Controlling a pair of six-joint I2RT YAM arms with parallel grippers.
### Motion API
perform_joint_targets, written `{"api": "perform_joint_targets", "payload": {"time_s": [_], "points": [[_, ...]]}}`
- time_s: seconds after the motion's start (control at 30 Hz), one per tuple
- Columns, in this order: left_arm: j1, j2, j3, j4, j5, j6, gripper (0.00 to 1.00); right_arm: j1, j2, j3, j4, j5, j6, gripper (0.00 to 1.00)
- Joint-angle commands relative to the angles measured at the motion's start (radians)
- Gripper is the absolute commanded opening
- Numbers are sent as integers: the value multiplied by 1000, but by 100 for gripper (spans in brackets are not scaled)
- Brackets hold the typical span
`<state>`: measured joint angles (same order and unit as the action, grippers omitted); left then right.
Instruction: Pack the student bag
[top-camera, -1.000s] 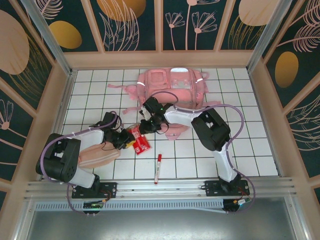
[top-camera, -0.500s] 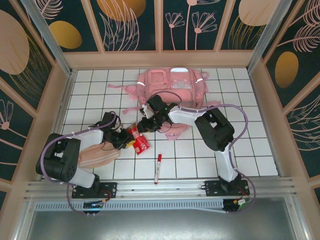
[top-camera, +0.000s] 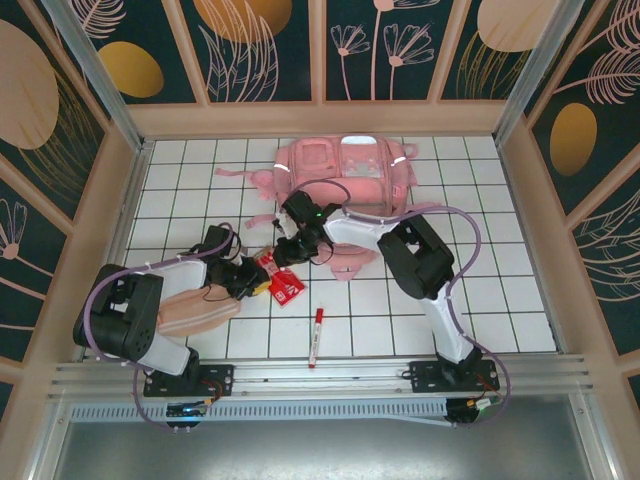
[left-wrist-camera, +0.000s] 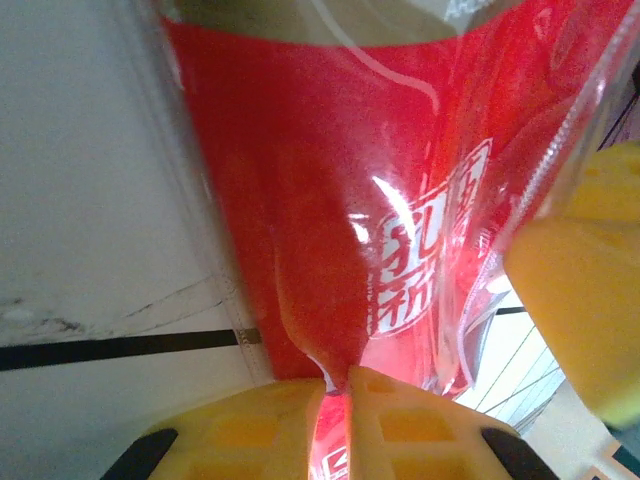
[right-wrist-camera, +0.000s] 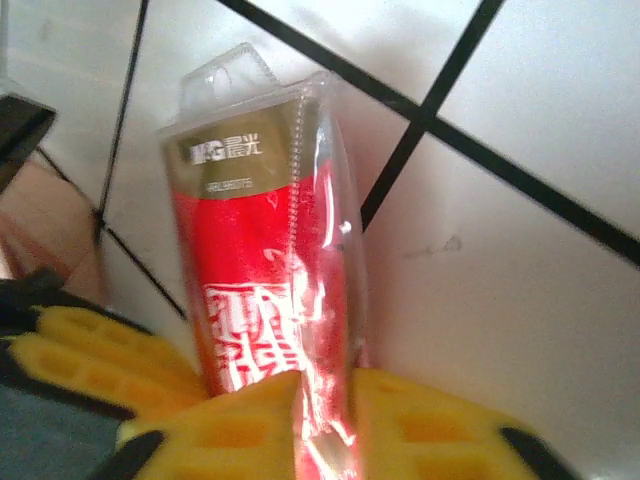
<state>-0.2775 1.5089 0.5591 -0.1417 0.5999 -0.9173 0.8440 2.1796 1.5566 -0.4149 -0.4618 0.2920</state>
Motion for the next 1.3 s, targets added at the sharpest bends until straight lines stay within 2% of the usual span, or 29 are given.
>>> {"api": "perform_joint_targets", "payload": {"time_s": [0.0,0.07,0.13,0.2,0.3,0.4,0.5,0.63,0.73,0.8,0.9,1.07,1.17,1.27], "points": [[-7,15,-33,-71,-194,29,14,78,28,3,-83,104,-21,1],[-6,-47,-4,-98,-228,42,16,79,-16,-4,-67,168,-2,0],[-6,-135,33,-124,-277,68,24,76,-82,-10,-40,224,21,0],[-6,-232,61,-120,-330,107,25,75,-158,1,-31,278,42,0],[-6,-393,73,-25,-380,218,26,67,-320,-31,7,415,113,0],[-14,-517,61,172,-262,433,28,13,-475,-101,26,502,190,0],[-40,-535,86,276,-173,631,32,-106,-620,-190,42,509,277,0],[-127,-370,225,223,-122,875,35,-289,-774,-291,47,505,309,0],[-209,-212,354,137,-121,1129,38,-477,-846,-328,2,496,312,0],[-261,-104,446,73,-181,1291,44,-597,-886,-342,-24,457,306,0],[-302,58,594,-26,-273,1430,46,-749,-932,-352,-51,384,292,0],[-338,279,754,-112,-366,1583,55,-885,-980,-360,-83,309,277,0],[-342,361,803,-147,-361,1643,64,-914,-990,-359,-95,273,274,0],[-341,417,825,-143,-368,1682,68,-930,-982,-349,-110,245,263,0]]}}
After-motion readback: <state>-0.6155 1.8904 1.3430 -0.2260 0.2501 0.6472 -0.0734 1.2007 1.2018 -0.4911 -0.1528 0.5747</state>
